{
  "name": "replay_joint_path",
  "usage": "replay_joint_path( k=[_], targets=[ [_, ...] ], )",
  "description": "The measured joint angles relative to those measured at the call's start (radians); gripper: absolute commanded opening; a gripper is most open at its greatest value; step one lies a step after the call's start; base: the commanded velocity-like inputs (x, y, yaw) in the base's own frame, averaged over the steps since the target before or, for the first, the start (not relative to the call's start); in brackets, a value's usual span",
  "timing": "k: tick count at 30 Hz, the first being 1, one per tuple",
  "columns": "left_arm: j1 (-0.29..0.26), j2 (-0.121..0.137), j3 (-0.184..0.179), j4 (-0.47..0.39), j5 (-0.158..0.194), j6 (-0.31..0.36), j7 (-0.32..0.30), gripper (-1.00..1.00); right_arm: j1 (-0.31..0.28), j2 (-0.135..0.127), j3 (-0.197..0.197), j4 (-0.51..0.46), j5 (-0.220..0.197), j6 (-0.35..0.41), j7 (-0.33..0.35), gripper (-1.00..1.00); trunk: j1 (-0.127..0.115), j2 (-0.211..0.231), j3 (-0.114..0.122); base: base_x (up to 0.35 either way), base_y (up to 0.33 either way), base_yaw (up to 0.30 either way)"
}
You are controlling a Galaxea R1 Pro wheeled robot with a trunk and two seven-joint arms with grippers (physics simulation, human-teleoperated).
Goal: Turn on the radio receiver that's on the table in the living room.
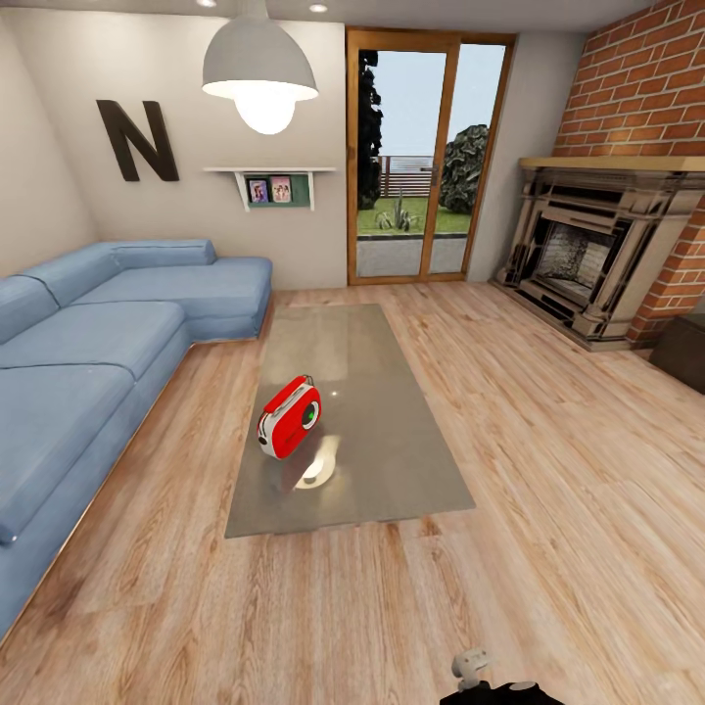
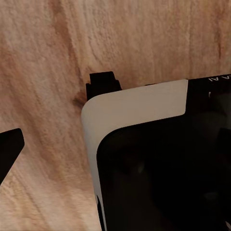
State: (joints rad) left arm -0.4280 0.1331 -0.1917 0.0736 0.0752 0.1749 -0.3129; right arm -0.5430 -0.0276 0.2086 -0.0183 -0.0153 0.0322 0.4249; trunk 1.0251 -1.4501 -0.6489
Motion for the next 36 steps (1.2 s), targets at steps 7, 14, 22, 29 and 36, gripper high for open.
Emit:
replay_joint_path(
  k=[7,14,22,29,36],
  targets=[
    [0.0,0.0,0.0,0.0,-0.001,0.0,0.0,1.0,0.0,0.0,0.0,0.0,0.0,0.0,0.0,-1.0,0.0,0.0,0.0,0.0,0.0,0.0],
    [0.0,0.0,0.0,0.0,0.0,0.0,0.0,1.0,0.0,0.0,0.0,0.0,0.0,0.0,0.0,-1.0,0.0,0.0,0.0,0.0,0.0,0.0],
    [0.0,0.0,0.0,0.0,0.0,0.0,0.0,1.0,0.0,0.0,0.0,0.0,0.0,0.0,0.0,-1.0,0.0,0.0,0.0,0.0,0.0,0.0],
    [0.0,0.0,0.0,0.0,0.0,0.0,0.0,1.0,0.0,0.0,0.0,0.0,0.0,0.0,0.0,-1.0,0.0,0.0,0.0,0.0,0.0,0.0],
    [0.0,0.0,0.0,0.0,0.0,0.0,0.0,1.0,0.0,0.0,0.0,0.0,0.0,0.0,0.0,-1.0,0.0,0.0,0.0,0.0,0.0,0.0]
  ],
)
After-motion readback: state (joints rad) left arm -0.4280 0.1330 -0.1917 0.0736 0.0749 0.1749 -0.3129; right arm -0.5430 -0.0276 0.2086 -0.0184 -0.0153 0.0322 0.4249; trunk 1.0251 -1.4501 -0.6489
